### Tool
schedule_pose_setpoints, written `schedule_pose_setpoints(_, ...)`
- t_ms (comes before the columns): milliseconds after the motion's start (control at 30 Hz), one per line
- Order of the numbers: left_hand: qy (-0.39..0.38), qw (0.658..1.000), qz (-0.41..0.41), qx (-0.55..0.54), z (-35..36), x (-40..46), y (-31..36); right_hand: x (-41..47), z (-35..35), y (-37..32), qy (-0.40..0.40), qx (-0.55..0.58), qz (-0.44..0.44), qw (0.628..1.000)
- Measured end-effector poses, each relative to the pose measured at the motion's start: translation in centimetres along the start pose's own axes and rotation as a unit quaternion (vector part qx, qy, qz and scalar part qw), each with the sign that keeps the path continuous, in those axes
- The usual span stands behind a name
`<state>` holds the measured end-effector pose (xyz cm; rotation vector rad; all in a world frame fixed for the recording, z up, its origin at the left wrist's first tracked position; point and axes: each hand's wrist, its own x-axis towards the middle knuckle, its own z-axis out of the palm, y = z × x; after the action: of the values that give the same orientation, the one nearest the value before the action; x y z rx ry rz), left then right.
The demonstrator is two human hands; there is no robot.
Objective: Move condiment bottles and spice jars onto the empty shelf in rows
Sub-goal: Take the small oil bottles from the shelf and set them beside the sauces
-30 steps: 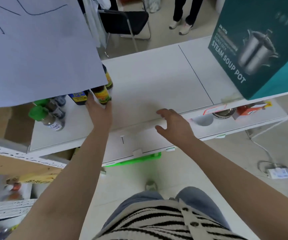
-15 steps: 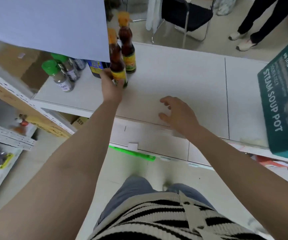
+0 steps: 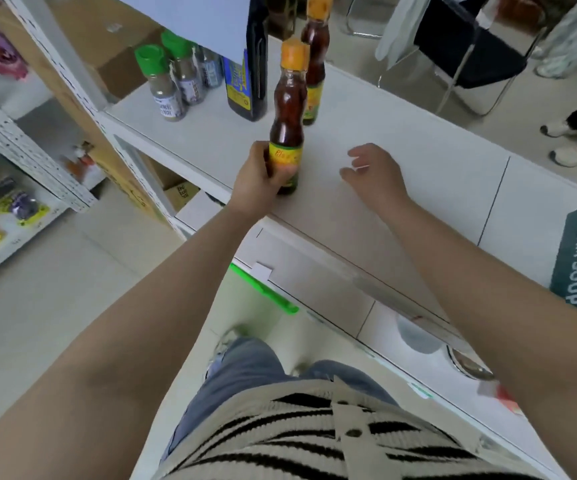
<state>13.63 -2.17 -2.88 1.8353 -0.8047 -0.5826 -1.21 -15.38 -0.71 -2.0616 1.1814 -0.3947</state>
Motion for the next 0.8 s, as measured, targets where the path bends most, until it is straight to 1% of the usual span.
schedule_pose_setpoints(133,0.009,0.998,-0.065,-0.021,-0.5,-3.2,0.2,4.0,-0.1,-1.0,-0.001,0.034,-0.022,0.999)
schedule_pose_setpoints(233,0.029,0.988,-0.117,-0.097,-0.7,-4.8,0.5,6.4,0.5,-2.1,-0.016,0.097,-0.03,0.995)
schedule_pose_setpoints(367,0.073,0.97,-0.174,-0.155,-0.8,-5.3,1.4,9.3,1.6,-3.2,-0.045,0.145,-0.015,0.988)
schedule_pose_setpoints(467,0.092,0.959,-0.194,-0.183,-0.7,-5.6,2.0,11.3,2.3,-3.6,-0.066,0.156,-0.01,0.985)
schedule_pose_setpoints(567,0.1,0.952,-0.202,-0.206,-0.6,-5.6,1.8,12.8,3.0,-4.1,-0.069,0.17,-0.014,0.983)
schedule_pose_setpoints(800,0.106,0.949,-0.203,-0.217,-0.4,-5.3,1.4,14.8,5.0,-4.4,-0.026,0.183,-0.037,0.982)
